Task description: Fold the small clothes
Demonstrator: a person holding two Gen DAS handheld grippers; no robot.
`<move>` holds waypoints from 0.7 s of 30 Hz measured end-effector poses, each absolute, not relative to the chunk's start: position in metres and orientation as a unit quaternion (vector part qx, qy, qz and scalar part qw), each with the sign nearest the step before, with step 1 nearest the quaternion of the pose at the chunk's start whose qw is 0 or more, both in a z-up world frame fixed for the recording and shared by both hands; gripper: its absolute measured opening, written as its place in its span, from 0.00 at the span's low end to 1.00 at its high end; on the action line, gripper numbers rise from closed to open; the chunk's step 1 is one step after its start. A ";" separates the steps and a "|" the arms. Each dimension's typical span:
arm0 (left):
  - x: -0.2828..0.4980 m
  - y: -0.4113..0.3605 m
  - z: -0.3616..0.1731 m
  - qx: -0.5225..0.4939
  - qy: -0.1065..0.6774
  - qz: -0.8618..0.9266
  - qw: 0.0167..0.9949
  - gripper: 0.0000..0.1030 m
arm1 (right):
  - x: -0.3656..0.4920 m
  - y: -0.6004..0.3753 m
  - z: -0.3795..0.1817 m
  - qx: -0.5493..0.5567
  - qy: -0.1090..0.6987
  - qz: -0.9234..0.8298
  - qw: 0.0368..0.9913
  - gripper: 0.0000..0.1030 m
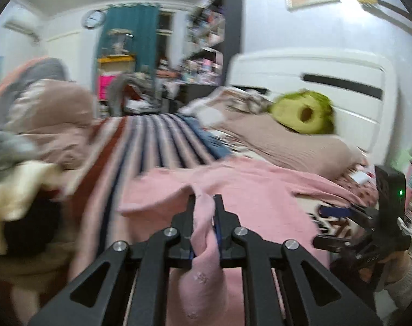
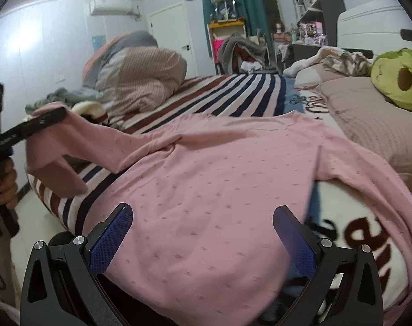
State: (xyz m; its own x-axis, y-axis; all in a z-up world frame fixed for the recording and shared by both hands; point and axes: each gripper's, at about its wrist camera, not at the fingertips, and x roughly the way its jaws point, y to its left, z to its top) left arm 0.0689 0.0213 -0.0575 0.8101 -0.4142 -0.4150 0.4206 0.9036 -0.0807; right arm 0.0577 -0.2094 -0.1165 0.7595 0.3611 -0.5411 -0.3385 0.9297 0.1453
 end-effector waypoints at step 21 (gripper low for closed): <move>0.069 -0.099 -0.122 0.034 0.331 -0.379 0.864 0.63 | 0.065 -0.294 -0.133 0.084 0.285 0.144 0.944 0.99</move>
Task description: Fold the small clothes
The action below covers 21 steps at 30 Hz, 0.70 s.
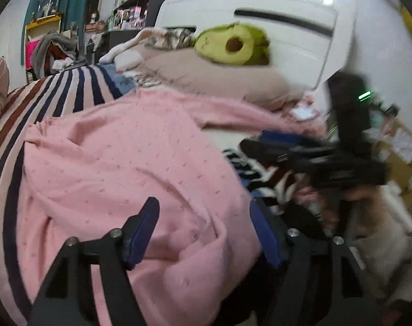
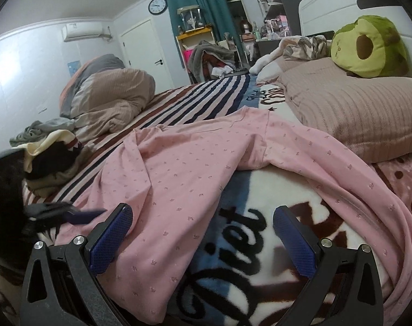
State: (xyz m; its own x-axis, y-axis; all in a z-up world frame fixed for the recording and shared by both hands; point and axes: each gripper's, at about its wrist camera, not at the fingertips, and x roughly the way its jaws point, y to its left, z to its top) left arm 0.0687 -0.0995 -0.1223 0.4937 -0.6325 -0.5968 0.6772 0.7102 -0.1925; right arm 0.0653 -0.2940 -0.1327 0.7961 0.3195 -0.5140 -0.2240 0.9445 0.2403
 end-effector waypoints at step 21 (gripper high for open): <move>0.055 0.044 -0.116 -0.020 0.283 -0.223 0.933 0.66 | 0.065 -0.188 -0.160 -0.011 0.382 0.232 0.895 0.11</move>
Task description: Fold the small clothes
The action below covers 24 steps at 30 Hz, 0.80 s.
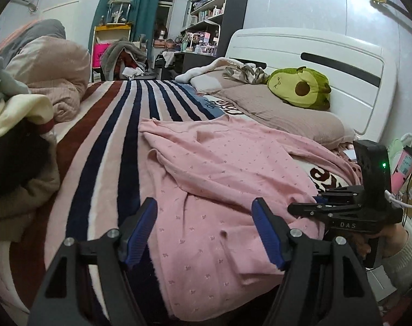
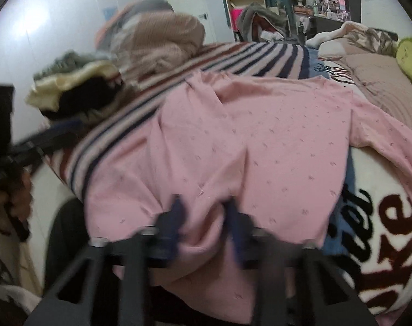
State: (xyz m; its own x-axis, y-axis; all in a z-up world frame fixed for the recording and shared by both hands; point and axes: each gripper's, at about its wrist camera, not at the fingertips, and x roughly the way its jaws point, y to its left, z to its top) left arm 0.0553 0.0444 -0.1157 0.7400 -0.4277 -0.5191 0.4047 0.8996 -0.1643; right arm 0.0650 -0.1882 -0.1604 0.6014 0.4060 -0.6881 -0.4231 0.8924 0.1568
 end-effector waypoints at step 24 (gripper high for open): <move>0.051 0.023 -0.102 -0.001 0.270 -0.230 0.935 0.67 | 0.026 -0.238 -0.121 -0.038 0.346 0.185 0.919 0.33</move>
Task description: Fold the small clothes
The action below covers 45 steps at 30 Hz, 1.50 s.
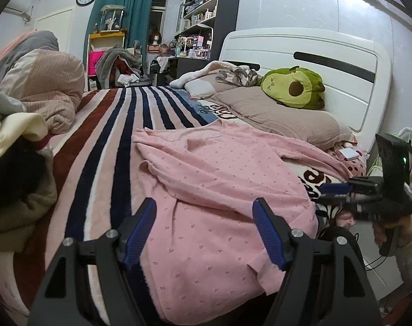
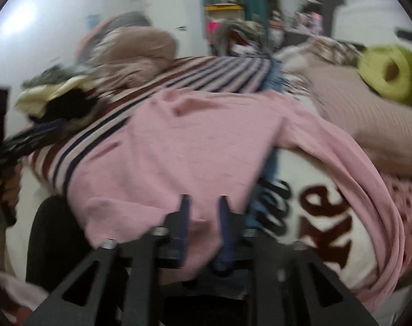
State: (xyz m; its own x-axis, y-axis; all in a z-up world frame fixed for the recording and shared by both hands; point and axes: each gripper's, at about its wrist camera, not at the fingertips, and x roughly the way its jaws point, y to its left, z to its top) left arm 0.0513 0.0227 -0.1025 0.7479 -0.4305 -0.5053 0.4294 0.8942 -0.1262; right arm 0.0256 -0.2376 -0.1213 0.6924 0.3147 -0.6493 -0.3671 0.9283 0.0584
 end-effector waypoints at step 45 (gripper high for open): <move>0.050 0.012 -0.099 0.018 0.277 -0.220 0.935 0.68 | 0.015 -0.231 -0.116 -0.078 0.337 0.239 0.907 0.43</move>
